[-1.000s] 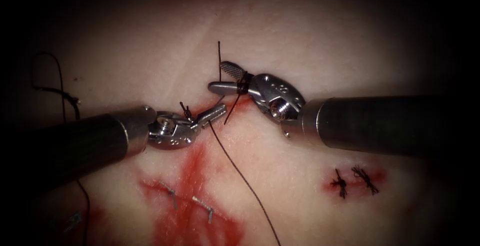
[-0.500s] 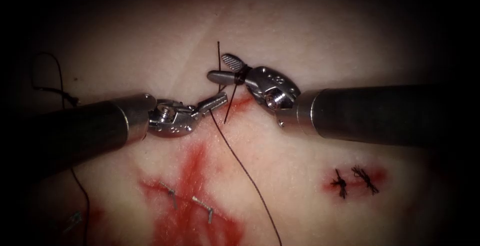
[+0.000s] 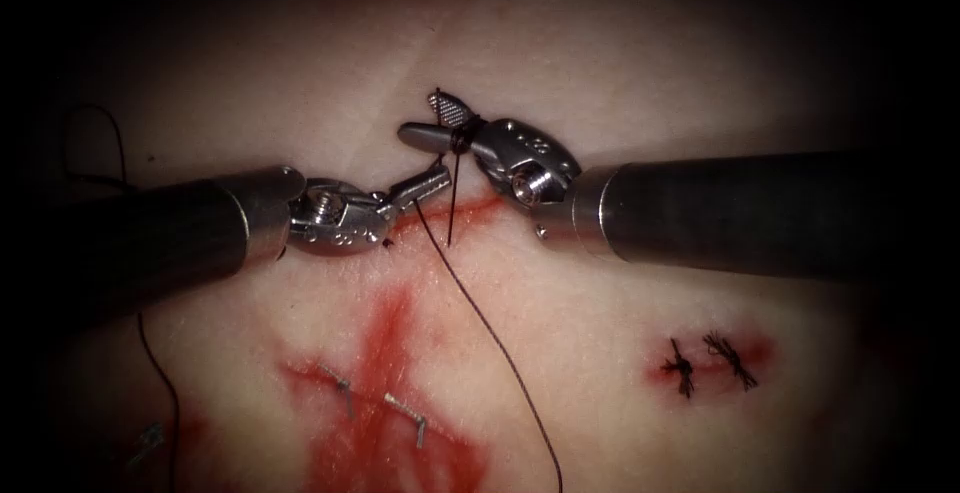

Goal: Wound Closure

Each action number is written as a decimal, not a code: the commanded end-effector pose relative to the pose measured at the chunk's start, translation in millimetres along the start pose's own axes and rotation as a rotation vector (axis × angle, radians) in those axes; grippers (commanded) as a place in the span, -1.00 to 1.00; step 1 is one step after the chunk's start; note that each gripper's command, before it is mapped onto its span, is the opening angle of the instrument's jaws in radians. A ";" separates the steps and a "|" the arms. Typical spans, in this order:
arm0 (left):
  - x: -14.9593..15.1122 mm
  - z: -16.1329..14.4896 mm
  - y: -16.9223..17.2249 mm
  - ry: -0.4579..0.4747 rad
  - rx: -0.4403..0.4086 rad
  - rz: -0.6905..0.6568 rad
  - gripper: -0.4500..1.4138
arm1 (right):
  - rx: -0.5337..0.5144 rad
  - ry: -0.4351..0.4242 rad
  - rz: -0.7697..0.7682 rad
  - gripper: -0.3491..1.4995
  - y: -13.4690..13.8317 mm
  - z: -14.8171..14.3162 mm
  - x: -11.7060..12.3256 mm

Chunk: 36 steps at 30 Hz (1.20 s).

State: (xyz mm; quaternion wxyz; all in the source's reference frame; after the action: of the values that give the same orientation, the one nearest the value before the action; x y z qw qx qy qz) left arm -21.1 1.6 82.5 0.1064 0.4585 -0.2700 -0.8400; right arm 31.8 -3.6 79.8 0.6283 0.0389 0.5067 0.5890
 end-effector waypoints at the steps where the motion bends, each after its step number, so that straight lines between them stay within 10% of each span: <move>1: -0.3 0.7 0.3 0.002 0.000 0.001 -1.00 | 0.005 -0.003 0.001 -0.71 -0.5 0.4 -0.8; 3: -0.3 0.6 0.3 0.003 0.000 0.002 -1.00 | 0.001 -0.003 0.003 -1.00 -0.7 0.2 -0.7; 24: -1.7 -3.2 1.4 0.023 -0.041 -0.030 -1.00 | 0.001 0.038 -0.183 -1.00 -1.7 -4.0 -6.0; 36: -4.8 -5.7 -9.3 -0.030 -0.034 -0.120 -1.00 | 0.064 0.073 -0.432 -1.00 -2.1 -6.2 -7.4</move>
State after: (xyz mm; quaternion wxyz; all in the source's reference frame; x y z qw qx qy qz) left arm -12.2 9.6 77.4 0.0580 0.4584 -0.2281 -0.8570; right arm 29.9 -12.8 79.2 0.7196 -0.0735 0.5442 0.4250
